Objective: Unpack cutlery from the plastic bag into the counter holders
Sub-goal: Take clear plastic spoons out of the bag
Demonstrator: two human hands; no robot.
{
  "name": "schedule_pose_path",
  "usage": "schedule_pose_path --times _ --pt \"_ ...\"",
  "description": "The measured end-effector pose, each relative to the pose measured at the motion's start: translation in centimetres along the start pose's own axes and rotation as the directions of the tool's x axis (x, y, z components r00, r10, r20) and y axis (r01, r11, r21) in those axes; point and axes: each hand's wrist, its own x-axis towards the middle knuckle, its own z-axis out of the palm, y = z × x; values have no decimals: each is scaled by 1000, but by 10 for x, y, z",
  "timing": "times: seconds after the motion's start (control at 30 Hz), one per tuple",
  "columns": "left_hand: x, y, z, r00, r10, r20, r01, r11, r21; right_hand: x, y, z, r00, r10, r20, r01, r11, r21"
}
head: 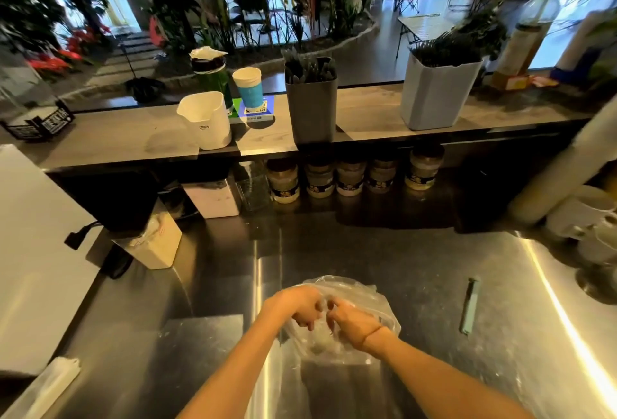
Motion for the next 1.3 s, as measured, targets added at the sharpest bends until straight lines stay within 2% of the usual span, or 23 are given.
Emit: schedule_pose_path --times 0.07,0.17,0.2,0.3,0.37,0.43,0.53,0.6,0.7,0.8,0.9,1.0,1.1,1.3 --pt "-3 1 -8 1000 16 2 -16 1000 -8 -3 0 -3 994 30 -105 -24 998 60" --pt "-9 8 -24 975 44 -218 -44 999 5 -7 -1 -19 981 119 -151 -94 983 159" --pt "-12 9 -27 956 39 -290 -45 999 -14 -9 0 -22 980 114 -163 -78 974 214" --pt "-9 7 -30 922 18 -386 -91 981 -171 -22 0 -33 959 162 -234 -70 931 358" --pt "-9 4 -29 904 40 -425 -159 955 -249 -32 -1 -48 946 160 -282 -8 881 473" --pt "-13 4 -25 866 63 -496 -234 927 -291 -45 1 -63 942 188 -277 34 769 638" --pt "-19 10 -16 801 76 -594 -334 880 -338 -63 9 -87 902 346 -259 59 494 867" --pt "-23 19 -7 822 77 -564 -395 791 -467 -71 13 -99 902 364 -233 81 387 918" --pt "-29 33 0 886 71 -458 -384 665 -640 -78 19 -106 932 315 -178 77 308 948" --pt "-27 36 7 927 106 -359 -339 640 -689 -78 25 -108 937 321 -141 36 312 949" --pt "-23 36 12 936 189 -298 -349 619 -703 -74 30 -109 935 333 -121 -6 357 934" --pt "-28 41 12 911 301 -281 -412 650 -638 -69 33 -112 943 311 -114 -38 443 896" --pt "-28 44 14 905 308 -294 -426 661 -618 -62 33 -118 951 291 -106 -75 551 831" --pt "-23 48 19 920 274 -279 -379 447 -810 -51 32 -119 947 288 -141 -60 589 806"
